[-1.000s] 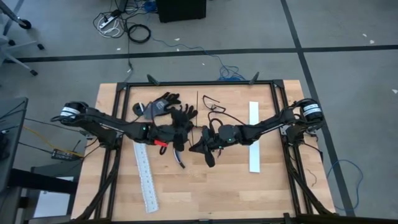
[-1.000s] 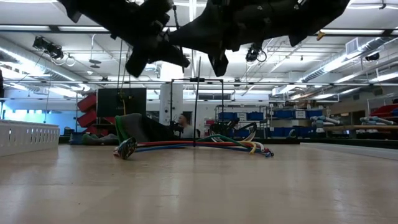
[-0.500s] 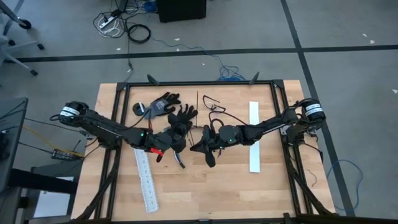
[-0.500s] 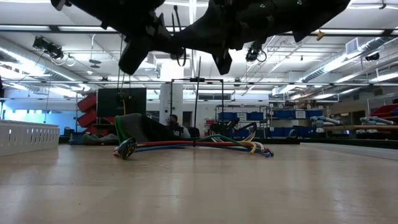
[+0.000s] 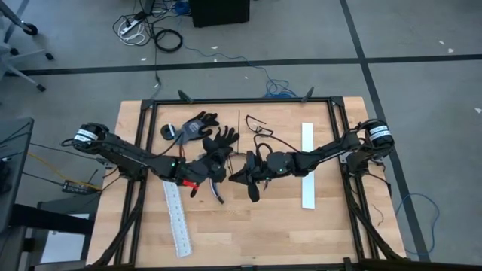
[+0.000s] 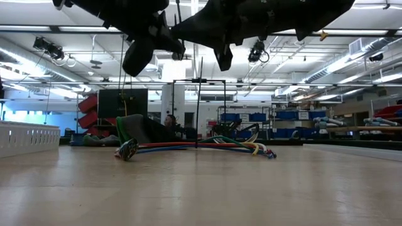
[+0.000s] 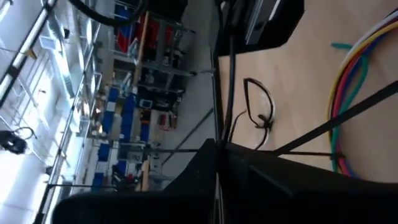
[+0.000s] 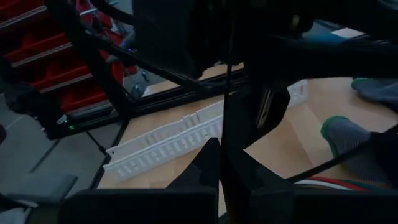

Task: Ziptie cables
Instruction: Insert the black zip tie pointed tail end through the slot to form a loop

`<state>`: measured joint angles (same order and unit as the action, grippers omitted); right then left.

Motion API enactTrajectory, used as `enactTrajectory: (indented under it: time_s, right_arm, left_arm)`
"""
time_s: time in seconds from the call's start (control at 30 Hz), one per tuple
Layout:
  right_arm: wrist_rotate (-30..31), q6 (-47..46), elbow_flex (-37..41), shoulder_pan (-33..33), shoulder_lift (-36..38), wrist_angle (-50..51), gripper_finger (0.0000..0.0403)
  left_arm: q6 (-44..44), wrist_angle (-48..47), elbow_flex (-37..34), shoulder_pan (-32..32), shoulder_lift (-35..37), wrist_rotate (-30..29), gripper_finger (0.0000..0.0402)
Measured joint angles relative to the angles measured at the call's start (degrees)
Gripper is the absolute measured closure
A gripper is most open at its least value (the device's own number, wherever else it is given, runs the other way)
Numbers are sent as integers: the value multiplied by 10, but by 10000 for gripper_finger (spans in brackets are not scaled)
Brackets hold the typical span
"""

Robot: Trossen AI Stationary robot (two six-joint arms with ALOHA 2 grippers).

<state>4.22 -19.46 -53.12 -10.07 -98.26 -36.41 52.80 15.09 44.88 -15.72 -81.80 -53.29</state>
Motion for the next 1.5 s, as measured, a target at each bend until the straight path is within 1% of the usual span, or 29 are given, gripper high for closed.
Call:
enactTrajectory:
  time_s: [0.13, 0.27, 0.57, 0.73, 1.1, 1.37, 1.5]
  right_arm:
    - [2, 0, 0, 0, 0, -3, 403]
    - [4, -1, 0, 0, 0, 2, 403]
    - [1, -10, 6, 8, 0, -3, 403]
    - [0, -35, 14, 11, 0, -4, 403]
    - [-12, -39, 14, 10, 0, -13, 403]
    - [-15, -39, 14, 12, 0, -11, 403]
    - [-28, -41, 14, 18, 0, -11, 403]
  left_arm:
    - [25, 26, 0, -1, 0, -9, 401]
    - [26, 34, 0, -1, 0, -9, 402]
    - [28, 33, 0, 0, 0, -12, 402]
    - [54, 33, 0, 0, 0, -23, 402]
    - [59, 17, 0, 24, 0, -25, 401]
    - [59, 18, 0, 25, 0, -24, 402]
    - [59, 18, 0, 26, 0, -25, 402]
